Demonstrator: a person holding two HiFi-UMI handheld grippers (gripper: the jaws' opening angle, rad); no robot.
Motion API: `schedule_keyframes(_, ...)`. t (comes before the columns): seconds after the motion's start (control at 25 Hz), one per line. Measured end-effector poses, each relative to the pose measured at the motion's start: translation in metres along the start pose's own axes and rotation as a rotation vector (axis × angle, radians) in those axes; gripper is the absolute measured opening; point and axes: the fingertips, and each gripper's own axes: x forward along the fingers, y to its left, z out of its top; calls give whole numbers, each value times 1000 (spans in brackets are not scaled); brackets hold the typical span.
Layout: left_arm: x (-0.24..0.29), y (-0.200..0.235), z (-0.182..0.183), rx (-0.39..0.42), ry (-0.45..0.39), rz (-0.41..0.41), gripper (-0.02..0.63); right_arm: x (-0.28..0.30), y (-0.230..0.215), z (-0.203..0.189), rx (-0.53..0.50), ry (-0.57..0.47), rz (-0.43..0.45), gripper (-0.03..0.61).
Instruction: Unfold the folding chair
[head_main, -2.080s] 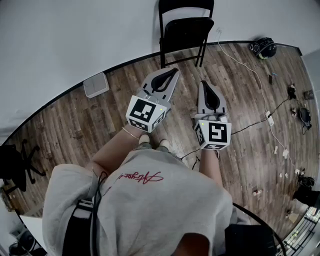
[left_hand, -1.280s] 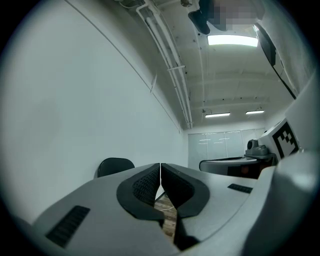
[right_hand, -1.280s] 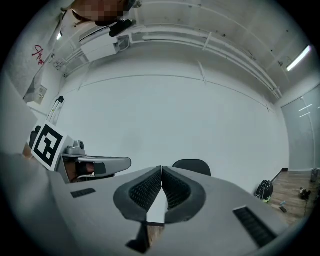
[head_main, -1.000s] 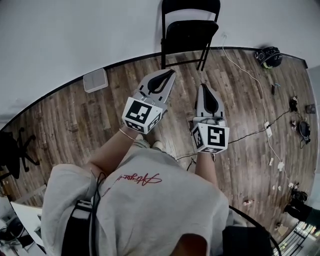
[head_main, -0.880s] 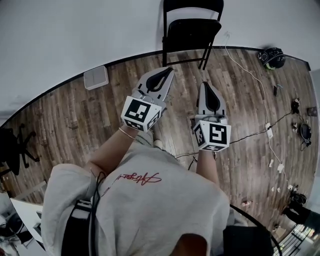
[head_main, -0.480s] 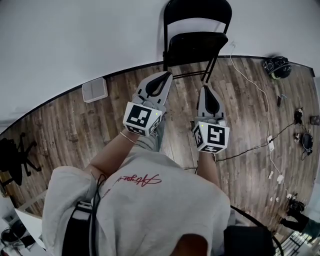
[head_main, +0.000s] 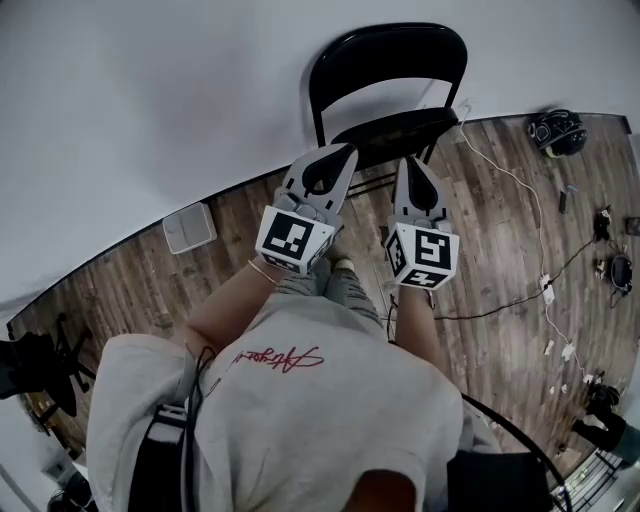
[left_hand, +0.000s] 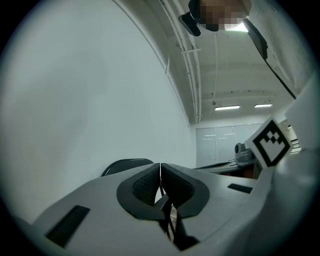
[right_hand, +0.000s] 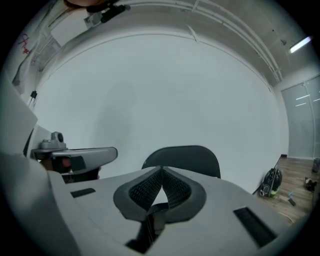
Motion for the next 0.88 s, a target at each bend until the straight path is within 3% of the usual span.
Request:
schedule_keyframes(0.12,12,8,-12,-11,17,26,18,42,-29,-46,160,163,2,31)
schedule_keyframes(0.2,14,14,-20,-34,37,49,18,69,-51,-84,404,254,-14,222)
schedule_keyframes(0.32,21,23,-32,-47,73,60,18,107,-84,-128,781,328,-106,262)
schedule_keyframes(0.4,25,31,-39,-49,91,73,18,130,-100,-161,903,393,-217,275)
schedule_keyframes(0.52,26,37,-47,-50,108,84,18,153,-103,-201,950,513,-303,281)
schedule_keyframes(0.68,29,54,-55,-42,124,99,18,180,-109,-202,966,524,-356,281)
schedule_keyframes(0.88,38,80,-61,-27,151,124,18,196,-117,-224,897,607,-447,279)
